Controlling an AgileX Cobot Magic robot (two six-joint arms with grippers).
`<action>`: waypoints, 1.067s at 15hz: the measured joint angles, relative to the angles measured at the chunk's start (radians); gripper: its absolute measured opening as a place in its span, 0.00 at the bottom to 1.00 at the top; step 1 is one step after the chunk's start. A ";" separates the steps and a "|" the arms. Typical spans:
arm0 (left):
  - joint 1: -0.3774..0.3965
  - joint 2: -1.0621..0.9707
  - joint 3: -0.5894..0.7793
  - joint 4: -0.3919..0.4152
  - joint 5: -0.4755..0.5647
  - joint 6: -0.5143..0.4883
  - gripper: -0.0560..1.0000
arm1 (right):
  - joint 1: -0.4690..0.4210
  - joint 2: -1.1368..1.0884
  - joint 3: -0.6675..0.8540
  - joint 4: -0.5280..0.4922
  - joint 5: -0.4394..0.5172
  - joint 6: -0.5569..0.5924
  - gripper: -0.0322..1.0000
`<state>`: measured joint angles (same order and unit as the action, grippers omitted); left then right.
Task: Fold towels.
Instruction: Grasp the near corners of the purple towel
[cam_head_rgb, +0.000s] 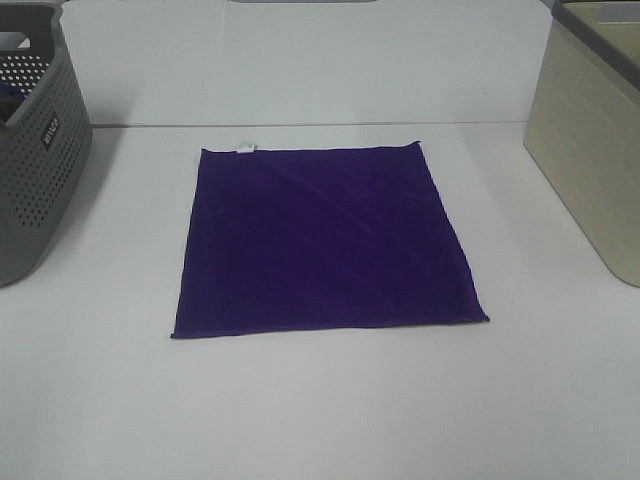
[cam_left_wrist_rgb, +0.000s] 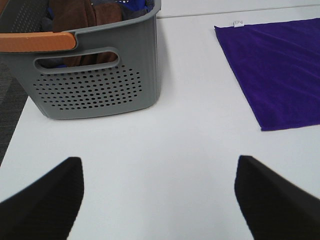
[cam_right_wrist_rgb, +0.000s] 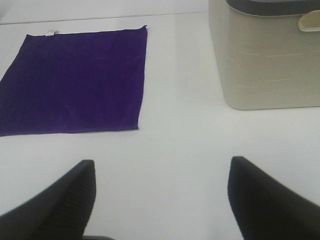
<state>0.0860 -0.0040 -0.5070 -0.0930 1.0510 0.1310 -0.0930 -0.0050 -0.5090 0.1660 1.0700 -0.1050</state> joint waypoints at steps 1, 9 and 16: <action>-0.002 0.000 0.000 0.000 0.000 0.000 0.77 | 0.000 0.000 0.000 0.000 0.000 0.000 0.74; -0.002 0.000 0.000 0.000 0.000 0.000 0.77 | 0.000 0.000 0.000 0.000 0.000 0.000 0.74; -0.002 0.000 0.000 0.001 0.000 0.000 0.97 | 0.000 0.000 0.000 -0.019 0.000 0.000 0.95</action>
<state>0.0840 -0.0040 -0.5070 -0.0920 1.0510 0.1310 -0.0930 -0.0050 -0.5090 0.1470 1.0700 -0.1050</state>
